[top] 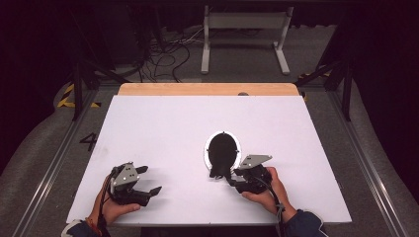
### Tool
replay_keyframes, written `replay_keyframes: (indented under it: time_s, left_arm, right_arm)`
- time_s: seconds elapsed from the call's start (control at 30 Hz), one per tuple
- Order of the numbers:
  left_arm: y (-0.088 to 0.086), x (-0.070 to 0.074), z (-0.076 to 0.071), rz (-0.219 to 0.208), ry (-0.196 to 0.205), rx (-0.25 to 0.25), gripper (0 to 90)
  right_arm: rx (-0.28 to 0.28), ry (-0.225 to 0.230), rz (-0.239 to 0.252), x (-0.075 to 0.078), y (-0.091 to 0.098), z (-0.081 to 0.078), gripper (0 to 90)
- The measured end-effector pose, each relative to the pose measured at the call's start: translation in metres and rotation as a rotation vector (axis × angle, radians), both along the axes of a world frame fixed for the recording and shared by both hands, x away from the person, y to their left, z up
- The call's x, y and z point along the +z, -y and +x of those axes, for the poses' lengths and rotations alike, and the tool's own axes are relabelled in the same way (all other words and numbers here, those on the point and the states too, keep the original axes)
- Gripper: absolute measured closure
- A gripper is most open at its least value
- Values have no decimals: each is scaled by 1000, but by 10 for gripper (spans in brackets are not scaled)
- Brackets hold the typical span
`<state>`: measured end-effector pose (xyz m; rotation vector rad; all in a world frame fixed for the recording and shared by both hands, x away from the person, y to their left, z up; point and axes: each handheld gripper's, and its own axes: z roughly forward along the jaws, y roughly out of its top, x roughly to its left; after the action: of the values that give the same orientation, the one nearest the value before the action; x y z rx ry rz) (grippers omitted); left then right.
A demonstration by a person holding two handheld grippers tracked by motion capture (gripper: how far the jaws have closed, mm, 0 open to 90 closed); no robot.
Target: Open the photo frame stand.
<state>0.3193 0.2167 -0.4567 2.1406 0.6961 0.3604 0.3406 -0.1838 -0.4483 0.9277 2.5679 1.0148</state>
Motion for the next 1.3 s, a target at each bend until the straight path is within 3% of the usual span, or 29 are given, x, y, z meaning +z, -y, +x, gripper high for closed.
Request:
replay_keyframes:
  time_s: [0.4,0.57,1.0,1.17,1.3]
  left_arm:
    - [0,0,0,4,0,-1,157]
    - [0,0,0,2,-1,-4,157]
    - [1,-2,1,9,-7,-10,157]
    - [1,-2,1,10,-8,-11,157]
    - [2,-2,1,8,-11,-12,157]
  right_arm:
    - [-24,-9,-1,-1,2,2,533]
    - [-42,-9,-19,-2,5,4,556]
    - [-72,-21,-8,-1,13,7,607]
    - [-36,-33,-8,0,13,7,697]
    - [-29,-37,-9,0,12,7,703]
